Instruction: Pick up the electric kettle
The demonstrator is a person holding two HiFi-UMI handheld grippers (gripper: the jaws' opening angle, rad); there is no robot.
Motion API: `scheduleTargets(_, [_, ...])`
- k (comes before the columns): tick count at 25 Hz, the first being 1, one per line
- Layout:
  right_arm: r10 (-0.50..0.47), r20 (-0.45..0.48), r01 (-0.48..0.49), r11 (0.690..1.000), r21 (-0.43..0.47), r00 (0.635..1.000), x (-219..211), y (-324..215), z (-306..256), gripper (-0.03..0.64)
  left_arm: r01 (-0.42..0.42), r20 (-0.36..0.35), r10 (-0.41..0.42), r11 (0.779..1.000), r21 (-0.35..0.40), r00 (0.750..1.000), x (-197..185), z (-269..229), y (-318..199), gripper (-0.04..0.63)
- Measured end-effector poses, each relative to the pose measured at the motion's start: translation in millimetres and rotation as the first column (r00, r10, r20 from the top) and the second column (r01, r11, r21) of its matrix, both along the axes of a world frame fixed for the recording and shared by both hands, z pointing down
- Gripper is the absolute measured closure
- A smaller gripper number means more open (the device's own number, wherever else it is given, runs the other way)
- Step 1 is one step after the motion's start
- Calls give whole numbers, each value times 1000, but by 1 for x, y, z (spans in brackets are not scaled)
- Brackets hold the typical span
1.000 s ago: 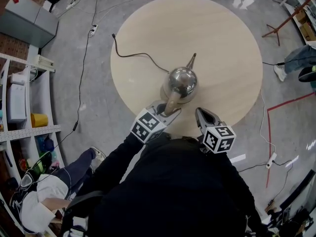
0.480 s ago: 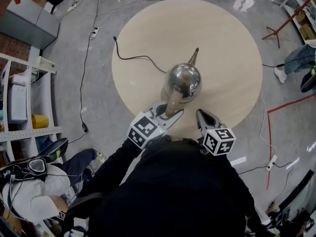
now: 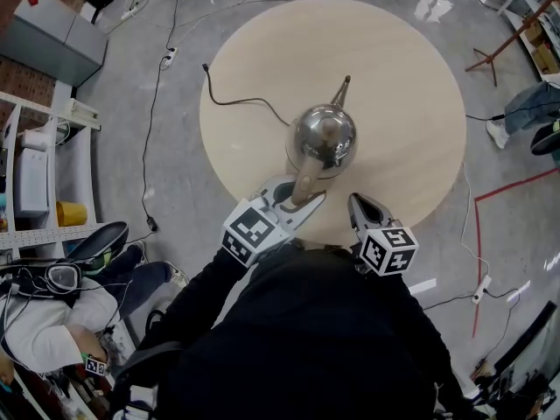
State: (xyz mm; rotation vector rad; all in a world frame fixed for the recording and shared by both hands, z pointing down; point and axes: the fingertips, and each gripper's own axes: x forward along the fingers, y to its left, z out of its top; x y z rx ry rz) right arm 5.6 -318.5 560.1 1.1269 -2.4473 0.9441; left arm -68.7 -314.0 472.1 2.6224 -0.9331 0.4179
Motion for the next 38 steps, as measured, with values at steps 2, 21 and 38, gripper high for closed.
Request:
scheduleTargets(2, [-1, 0, 1, 1000, 1, 1000, -1, 0, 0, 601, -2, -8, 2, 1000, 8, 1000, 0, -3, 0, 477])
scheduleTargets(21, [0, -4, 1, 1000, 9, 1000, 0, -4, -3, 602, 14, -103, -6, 997, 75, 995, 3, -40, -1, 471])
scheduleTargets(38, [8, -2, -8, 1000, 4, 1000, -3, -1, 10, 602, -4, -134, 20, 993, 121, 991, 5, -59, 6, 466])
